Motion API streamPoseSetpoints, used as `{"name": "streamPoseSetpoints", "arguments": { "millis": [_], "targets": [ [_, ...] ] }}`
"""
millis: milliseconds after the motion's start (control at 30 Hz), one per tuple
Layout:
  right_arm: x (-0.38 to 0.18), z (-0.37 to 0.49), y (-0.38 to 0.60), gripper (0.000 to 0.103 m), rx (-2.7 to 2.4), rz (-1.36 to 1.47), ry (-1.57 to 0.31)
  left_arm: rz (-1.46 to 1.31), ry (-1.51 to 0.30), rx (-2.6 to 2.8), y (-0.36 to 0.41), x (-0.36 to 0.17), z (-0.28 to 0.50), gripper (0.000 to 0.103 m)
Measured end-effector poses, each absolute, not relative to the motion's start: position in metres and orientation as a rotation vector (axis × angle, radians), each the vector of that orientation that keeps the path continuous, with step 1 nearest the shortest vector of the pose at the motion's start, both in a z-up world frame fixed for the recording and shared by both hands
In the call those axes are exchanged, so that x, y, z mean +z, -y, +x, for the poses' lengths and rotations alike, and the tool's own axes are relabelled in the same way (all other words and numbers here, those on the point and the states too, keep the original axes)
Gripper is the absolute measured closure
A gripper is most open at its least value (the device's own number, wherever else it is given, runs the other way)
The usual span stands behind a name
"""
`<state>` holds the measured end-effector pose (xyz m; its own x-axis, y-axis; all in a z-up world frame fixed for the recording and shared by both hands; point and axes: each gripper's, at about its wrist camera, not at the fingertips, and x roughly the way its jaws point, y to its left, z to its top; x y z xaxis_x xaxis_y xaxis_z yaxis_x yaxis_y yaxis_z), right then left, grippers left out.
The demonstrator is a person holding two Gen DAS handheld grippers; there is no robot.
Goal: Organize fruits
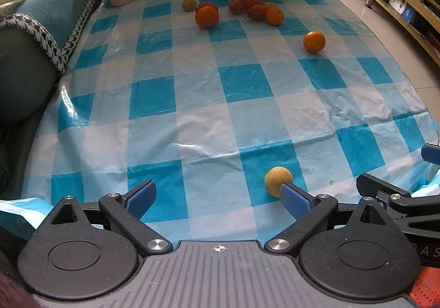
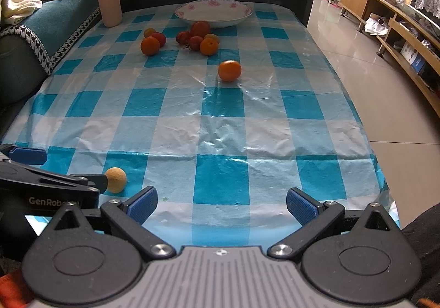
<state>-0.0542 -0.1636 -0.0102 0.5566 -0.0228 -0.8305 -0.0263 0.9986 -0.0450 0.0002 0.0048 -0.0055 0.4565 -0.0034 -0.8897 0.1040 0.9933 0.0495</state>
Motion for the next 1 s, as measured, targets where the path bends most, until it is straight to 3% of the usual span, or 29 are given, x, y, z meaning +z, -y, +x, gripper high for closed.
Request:
{"name": "streamPoseSetpoints", "arguments": {
  "millis": [667, 833, 1000],
  "targets": [
    [-0.009, -0.051, 0.173, 0.000, 0.000, -0.009, -0.999, 0.088, -1.082, -0.132, 0.005, -0.008, 0.005, 0.008],
    [-0.007, -0.051, 0.187, 0.000, -0.035, 0.053, -0.987, 0.132, -1.097, -0.166, 0.017, -0.015, 0.008, 0.016],
    [-0.009, -0.048, 0.195, 0.002, -0.028, 0.102, -1.000, 0.132, -1.117, -0.192, 0.022, -0.021, 0.012, 0.030]
  ]
}}
